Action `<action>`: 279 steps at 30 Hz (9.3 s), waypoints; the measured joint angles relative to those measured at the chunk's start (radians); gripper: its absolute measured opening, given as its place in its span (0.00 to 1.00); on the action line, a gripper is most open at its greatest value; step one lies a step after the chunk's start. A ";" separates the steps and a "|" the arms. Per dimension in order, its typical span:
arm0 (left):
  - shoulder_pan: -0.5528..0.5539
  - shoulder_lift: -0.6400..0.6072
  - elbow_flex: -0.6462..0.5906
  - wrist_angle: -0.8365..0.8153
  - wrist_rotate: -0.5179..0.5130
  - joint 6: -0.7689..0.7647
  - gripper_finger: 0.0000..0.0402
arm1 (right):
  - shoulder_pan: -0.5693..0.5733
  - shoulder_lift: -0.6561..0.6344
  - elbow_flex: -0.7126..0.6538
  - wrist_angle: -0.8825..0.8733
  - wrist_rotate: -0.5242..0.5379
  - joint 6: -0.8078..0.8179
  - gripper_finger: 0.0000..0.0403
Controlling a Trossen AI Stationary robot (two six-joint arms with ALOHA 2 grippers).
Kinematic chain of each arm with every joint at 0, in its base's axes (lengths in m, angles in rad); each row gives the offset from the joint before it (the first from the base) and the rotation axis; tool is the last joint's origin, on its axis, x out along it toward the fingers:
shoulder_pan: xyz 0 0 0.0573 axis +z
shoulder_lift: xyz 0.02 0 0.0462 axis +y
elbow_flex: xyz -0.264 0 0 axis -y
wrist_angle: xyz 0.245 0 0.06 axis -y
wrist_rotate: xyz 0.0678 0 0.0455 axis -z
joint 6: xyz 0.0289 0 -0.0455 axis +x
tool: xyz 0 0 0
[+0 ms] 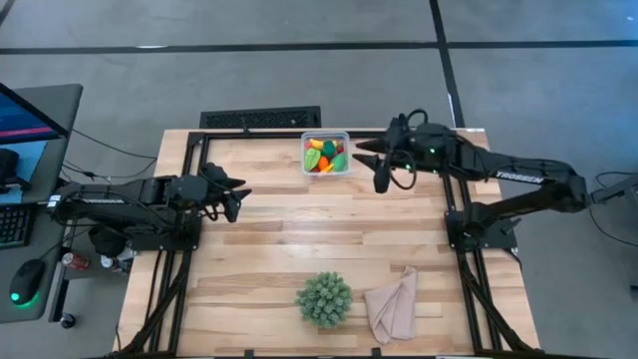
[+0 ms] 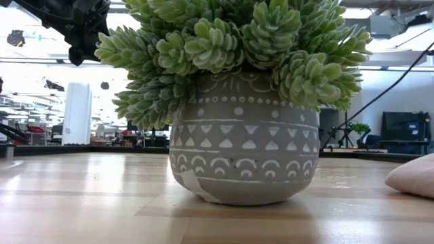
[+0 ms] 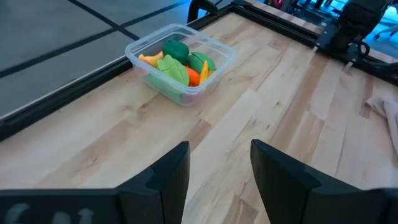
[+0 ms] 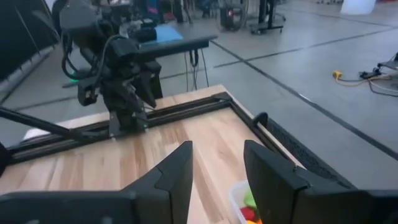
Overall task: Pick and placing Produce into tupperware
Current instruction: Return to Home Position
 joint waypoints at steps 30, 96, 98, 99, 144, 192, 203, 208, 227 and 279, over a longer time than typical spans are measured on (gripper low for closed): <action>0.000 0.000 0.000 0.010 -0.104 0.017 0.40 | 0.240 -0.424 -0.565 0.429 0.375 0.073 0.34; 0.000 0.000 0.000 0.047 -0.064 0.025 0.40 | 0.254 -1.116 -1.060 0.406 0.366 0.098 0.34; 0.000 0.000 0.000 0.048 -0.050 0.037 0.40 | 0.260 -1.116 -1.060 0.361 0.362 0.094 0.34; 0.000 0.000 0.000 0.049 -0.043 0.048 0.40 | 0.264 -1.116 -1.060 0.340 0.362 0.099 0.34; -0.052 0.000 0.000 0.355 0.114 0.140 0.40 | 0.163 -1.050 -1.060 0.206 -0.106 -0.053 0.33; -0.153 -0.588 -0.361 0.703 0.378 0.647 0.40 | 0.163 -1.050 -1.059 0.205 -0.106 0.084 0.33; -0.153 -0.588 -0.389 0.860 0.545 0.674 0.40 | 0.163 -1.050 -1.059 0.205 -0.106 0.084 0.33; -0.153 -0.587 -0.509 1.023 0.544 0.623 0.40 | 0.163 -1.050 -1.059 0.205 -0.106 0.084 0.34; 0.066 -0.586 -0.565 1.050 0.634 0.469 0.40 | 0.163 -1.050 -1.058 0.205 -0.106 0.084 0.34; -0.062 -0.585 -0.565 0.825 0.306 0.527 0.40 | 0.163 -1.050 -1.058 0.205 -0.105 0.084 0.34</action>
